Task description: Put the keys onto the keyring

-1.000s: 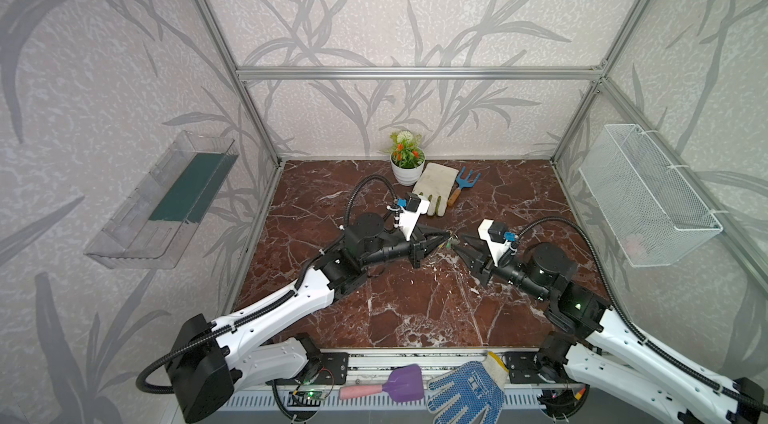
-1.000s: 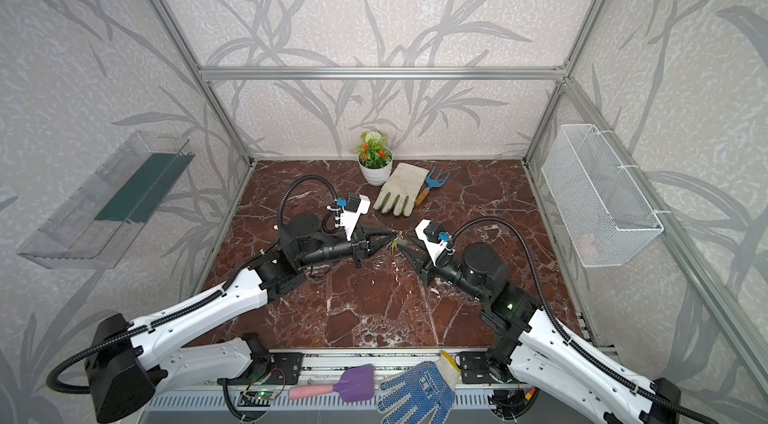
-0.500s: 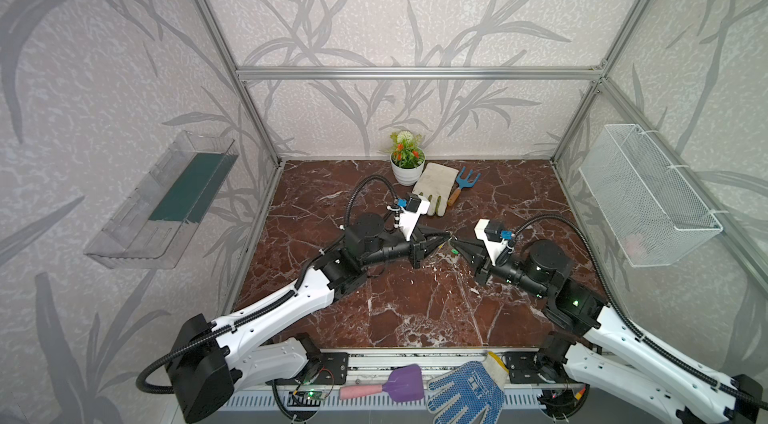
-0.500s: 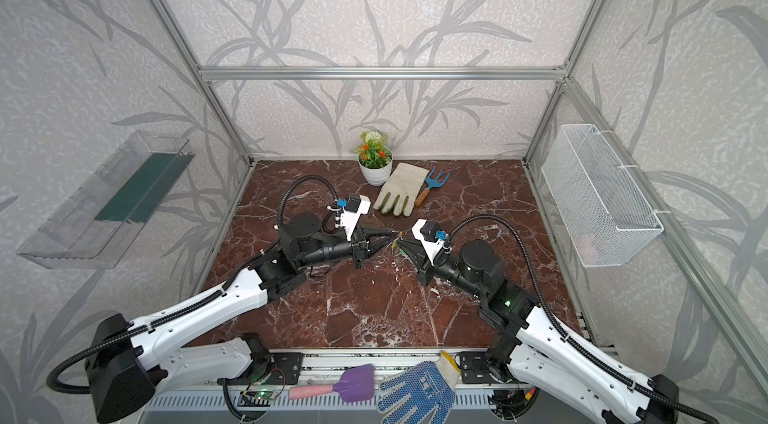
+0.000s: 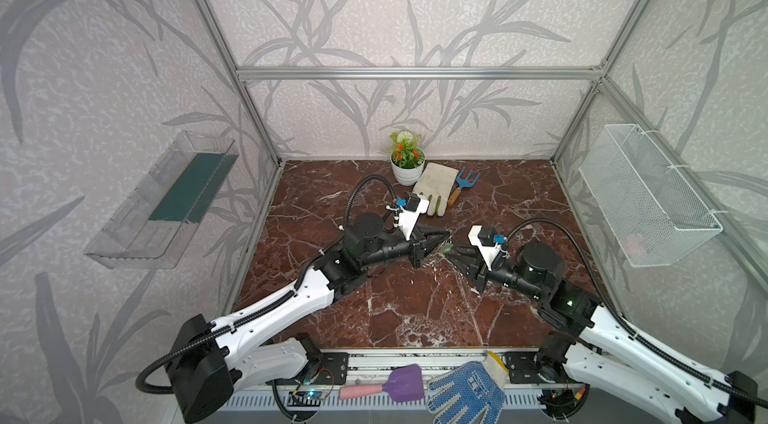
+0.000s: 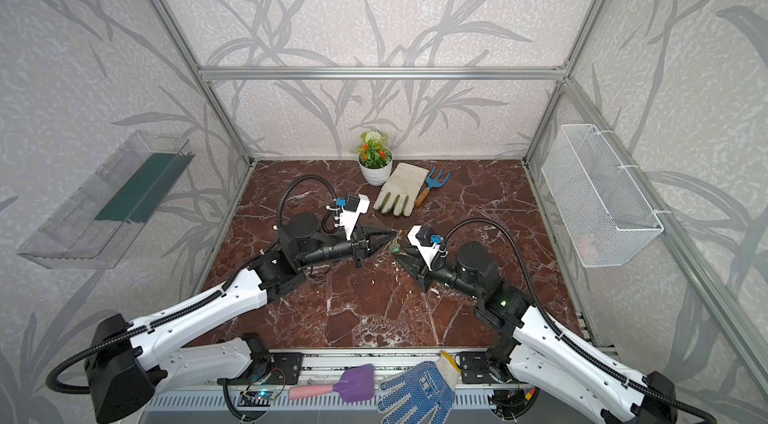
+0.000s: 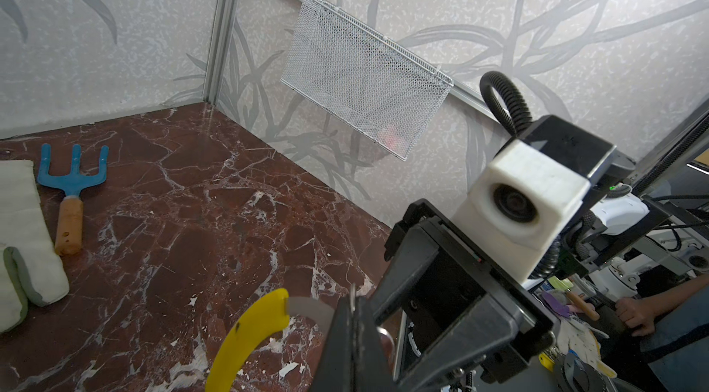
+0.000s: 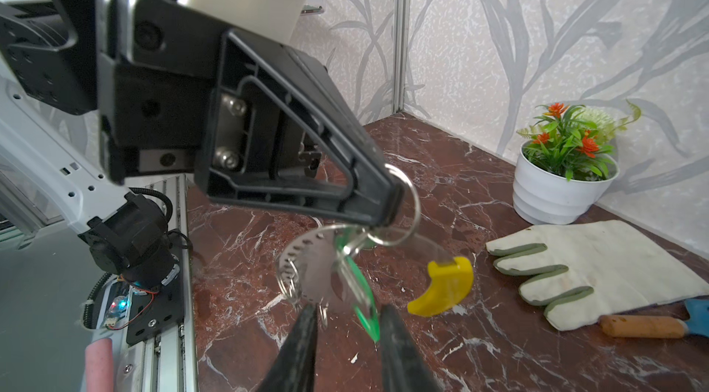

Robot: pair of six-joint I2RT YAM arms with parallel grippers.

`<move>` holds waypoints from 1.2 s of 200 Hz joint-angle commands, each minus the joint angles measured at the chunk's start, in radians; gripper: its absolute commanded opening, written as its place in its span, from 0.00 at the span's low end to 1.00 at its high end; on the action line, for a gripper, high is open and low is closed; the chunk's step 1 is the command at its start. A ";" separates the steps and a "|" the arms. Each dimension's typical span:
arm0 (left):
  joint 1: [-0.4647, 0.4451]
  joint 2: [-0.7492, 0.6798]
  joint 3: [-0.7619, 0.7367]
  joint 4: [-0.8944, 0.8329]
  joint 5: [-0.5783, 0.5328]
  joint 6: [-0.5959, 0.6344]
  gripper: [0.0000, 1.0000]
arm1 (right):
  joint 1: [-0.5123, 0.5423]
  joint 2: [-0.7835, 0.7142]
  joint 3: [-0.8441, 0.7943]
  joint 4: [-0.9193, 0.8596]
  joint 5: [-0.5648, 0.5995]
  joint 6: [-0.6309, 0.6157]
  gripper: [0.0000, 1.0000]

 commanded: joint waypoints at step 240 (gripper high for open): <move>0.001 -0.021 -0.004 0.067 0.007 -0.014 0.00 | -0.268 0.147 -0.021 0.503 -0.409 0.503 0.21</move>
